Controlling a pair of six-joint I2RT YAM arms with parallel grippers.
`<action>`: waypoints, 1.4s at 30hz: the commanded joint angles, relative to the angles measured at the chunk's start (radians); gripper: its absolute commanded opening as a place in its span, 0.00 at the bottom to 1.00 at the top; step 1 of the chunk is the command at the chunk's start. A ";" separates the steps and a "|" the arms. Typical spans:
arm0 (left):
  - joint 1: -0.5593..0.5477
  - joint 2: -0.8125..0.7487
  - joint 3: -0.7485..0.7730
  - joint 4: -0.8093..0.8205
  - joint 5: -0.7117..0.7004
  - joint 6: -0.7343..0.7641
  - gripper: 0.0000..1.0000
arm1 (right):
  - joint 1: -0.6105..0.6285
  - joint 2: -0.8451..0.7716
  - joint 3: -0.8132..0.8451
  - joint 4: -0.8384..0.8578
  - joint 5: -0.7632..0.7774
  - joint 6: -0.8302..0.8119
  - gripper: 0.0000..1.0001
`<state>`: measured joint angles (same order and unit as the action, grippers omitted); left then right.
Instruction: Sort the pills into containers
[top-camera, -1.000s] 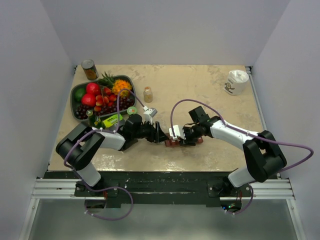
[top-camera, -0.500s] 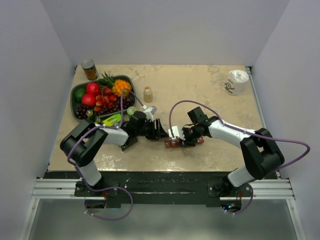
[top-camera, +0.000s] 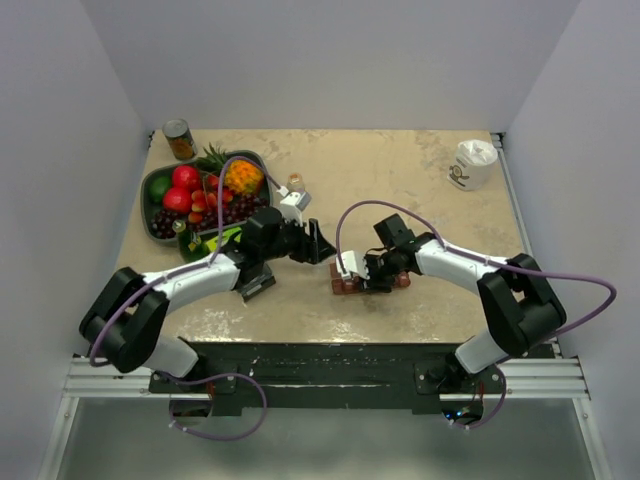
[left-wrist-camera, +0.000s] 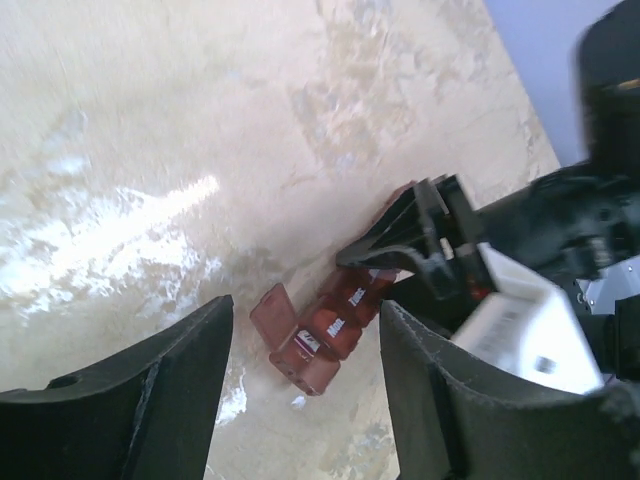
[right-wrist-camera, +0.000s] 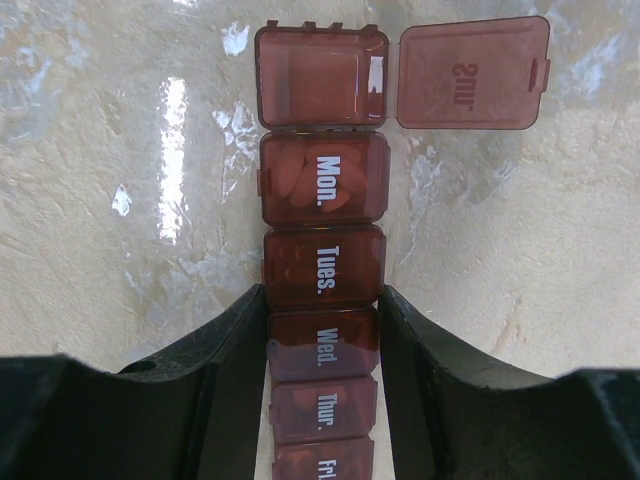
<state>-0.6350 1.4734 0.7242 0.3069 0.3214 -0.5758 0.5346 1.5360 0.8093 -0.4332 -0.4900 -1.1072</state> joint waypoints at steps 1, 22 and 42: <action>0.008 -0.145 0.052 -0.052 -0.082 0.151 0.65 | 0.001 0.007 0.027 0.027 0.034 0.040 0.35; 0.162 -0.183 0.302 -0.433 -0.268 0.439 0.95 | -0.196 -0.185 0.336 -0.102 -0.105 0.395 0.99; 0.204 0.593 1.032 -0.672 -0.478 0.493 0.64 | -0.320 -0.180 0.186 0.005 -0.329 0.537 0.99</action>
<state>-0.4385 2.0182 1.6192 -0.3042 -0.1173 -0.1101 0.2119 1.3594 0.9855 -0.4404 -0.7742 -0.5755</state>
